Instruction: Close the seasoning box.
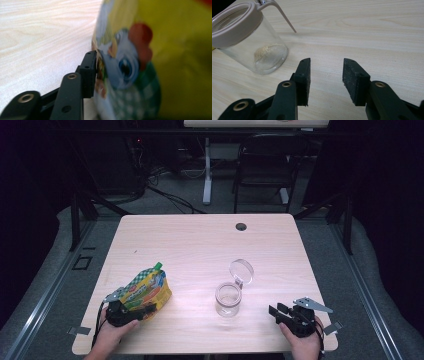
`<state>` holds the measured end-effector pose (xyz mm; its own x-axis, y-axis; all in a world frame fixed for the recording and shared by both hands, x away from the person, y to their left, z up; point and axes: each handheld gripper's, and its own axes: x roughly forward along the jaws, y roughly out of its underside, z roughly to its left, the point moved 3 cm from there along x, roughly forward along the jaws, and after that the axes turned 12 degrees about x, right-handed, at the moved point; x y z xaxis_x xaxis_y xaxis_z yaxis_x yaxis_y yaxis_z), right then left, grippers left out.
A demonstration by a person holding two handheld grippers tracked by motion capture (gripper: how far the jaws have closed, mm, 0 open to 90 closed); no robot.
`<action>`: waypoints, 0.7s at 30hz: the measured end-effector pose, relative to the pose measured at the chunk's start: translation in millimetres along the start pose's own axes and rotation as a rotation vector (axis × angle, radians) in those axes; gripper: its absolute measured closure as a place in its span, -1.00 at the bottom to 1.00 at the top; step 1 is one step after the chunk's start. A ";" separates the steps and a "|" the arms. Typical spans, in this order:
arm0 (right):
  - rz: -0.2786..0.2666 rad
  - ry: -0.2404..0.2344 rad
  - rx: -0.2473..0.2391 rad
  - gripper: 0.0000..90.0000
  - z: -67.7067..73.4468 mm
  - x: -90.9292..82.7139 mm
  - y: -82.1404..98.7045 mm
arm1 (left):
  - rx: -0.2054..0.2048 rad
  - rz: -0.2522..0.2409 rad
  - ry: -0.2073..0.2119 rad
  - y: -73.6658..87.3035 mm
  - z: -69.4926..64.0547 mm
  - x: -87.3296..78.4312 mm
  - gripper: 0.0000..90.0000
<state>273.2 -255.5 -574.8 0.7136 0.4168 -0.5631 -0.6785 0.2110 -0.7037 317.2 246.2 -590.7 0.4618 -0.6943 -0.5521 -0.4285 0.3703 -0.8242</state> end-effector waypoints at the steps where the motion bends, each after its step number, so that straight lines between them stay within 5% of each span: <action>1: 0.000 0.000 0.000 0.30 0.0 0.1 0.1 | 0.001 -0.009 -0.004 -0.5 -0.3 0.3 0.22; 10: 0.007 -0.001 -0.005 0.30 1.1 2.1 0.8 | 0.030 -0.083 -0.014 -5.6 -1.1 -0.7 0.13; 21: 0.006 -0.002 -0.006 0.30 1.6 2.5 1.0 | 0.025 -0.109 -0.001 -7.7 -0.6 -2.1 0.10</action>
<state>274.0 -252.8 -576.3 0.7089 0.4196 -0.5668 -0.6819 0.2027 -0.7028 319.0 244.4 -583.2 0.5054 -0.7303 -0.4595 -0.3566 0.3082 -0.8820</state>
